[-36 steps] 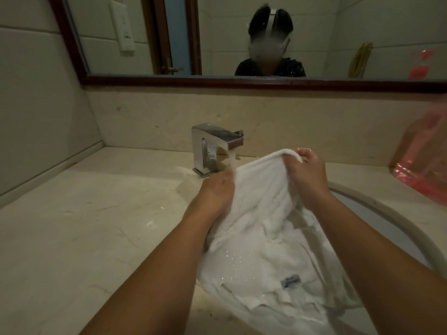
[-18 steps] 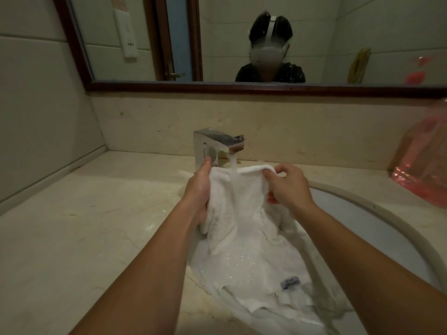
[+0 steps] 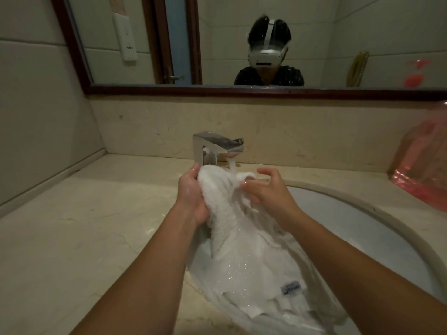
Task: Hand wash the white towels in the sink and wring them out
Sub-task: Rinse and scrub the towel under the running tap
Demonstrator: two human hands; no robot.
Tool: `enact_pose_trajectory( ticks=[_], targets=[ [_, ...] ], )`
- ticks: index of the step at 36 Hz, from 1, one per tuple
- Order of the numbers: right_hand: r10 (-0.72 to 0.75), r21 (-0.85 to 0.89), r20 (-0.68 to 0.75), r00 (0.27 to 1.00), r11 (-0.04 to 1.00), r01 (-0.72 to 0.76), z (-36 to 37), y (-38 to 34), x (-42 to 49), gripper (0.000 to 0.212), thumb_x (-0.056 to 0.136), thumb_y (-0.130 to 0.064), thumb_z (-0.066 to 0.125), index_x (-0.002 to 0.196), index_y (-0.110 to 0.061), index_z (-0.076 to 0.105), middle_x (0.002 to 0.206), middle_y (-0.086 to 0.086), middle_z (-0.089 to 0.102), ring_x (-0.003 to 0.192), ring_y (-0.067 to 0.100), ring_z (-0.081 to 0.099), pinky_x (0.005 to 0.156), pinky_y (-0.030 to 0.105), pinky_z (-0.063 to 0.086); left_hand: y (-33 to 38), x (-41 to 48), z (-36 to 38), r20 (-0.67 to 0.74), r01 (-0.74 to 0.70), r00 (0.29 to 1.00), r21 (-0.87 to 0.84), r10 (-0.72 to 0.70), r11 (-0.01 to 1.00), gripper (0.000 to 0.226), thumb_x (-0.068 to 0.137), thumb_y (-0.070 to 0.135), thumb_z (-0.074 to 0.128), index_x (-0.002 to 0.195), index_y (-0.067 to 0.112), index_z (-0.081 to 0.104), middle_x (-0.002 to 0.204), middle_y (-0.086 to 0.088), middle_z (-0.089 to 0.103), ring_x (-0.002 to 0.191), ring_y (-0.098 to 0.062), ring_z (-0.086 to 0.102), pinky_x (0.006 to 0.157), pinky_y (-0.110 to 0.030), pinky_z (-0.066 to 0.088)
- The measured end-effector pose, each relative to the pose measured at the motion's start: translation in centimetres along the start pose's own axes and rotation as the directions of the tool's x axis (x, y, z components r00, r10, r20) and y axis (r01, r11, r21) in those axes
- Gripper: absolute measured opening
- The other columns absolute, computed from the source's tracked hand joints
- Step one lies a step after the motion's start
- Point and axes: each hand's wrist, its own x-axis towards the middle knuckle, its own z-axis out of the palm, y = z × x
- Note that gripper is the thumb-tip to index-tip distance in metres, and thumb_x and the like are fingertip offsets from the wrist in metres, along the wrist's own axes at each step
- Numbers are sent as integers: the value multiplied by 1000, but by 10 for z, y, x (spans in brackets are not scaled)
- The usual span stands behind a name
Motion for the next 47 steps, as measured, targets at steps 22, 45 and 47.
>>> enact_pose_trajectory(
  ticks=[22,45,47],
  targets=[
    [267,634,276,923,671,-383,9,1,1,68,112,-53,39,136,5,64,128,33,70,120,43,69,104,53,53,-24,17,6,9,-198,955,763,297,615,67,104,72,32,131,25,71,133,-3,70,122,-24,64,110,-47,49],
    [221,341,391,893,867,-364,-31,7,17,48,103,-25,62,140,4,62,130,24,72,125,38,69,108,49,55,-8,11,9,-209,-132,956,325,207,937,66,108,64,33,115,9,69,98,-13,80,90,-31,78,85,-51,65],
    [258,375,336,906,846,-380,-18,4,16,47,108,-34,56,136,2,66,129,23,73,125,38,68,113,50,50,-12,13,8,-180,-124,964,338,194,933,68,106,67,37,125,9,68,106,-15,80,99,-32,78,90,-51,64]
  ],
)
